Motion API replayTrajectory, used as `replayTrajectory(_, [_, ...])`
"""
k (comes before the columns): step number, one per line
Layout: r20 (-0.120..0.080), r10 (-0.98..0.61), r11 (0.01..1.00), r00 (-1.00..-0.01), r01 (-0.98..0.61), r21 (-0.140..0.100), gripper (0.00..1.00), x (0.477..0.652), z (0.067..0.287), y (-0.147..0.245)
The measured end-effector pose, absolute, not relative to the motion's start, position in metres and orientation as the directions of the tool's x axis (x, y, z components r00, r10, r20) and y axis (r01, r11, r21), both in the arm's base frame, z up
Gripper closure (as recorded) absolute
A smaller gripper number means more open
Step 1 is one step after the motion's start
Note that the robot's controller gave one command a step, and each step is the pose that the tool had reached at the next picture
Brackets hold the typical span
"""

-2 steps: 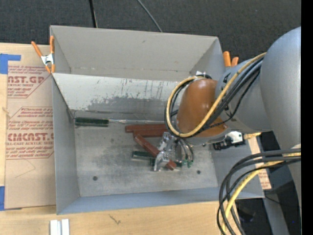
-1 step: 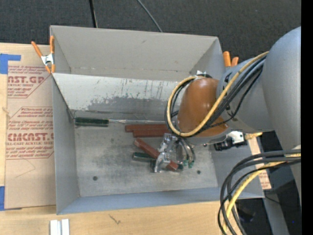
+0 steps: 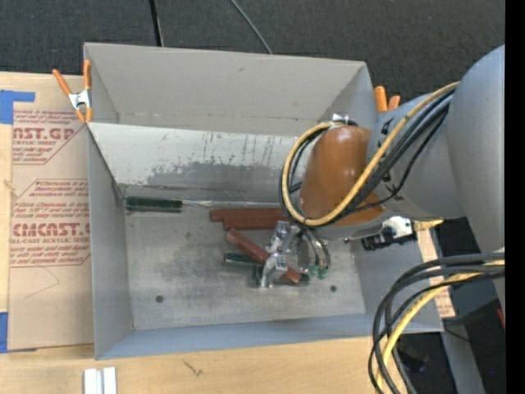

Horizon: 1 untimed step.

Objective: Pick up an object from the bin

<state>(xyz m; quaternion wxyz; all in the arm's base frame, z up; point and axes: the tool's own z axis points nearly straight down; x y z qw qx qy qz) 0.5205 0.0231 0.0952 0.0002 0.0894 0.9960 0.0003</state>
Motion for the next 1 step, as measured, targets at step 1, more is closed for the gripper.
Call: replayTrajectory(1, [0.001, 0.178, 0.984, -0.984, 0.178, 0.001, 1.0, 0.5204, 0.104, 0.0233])
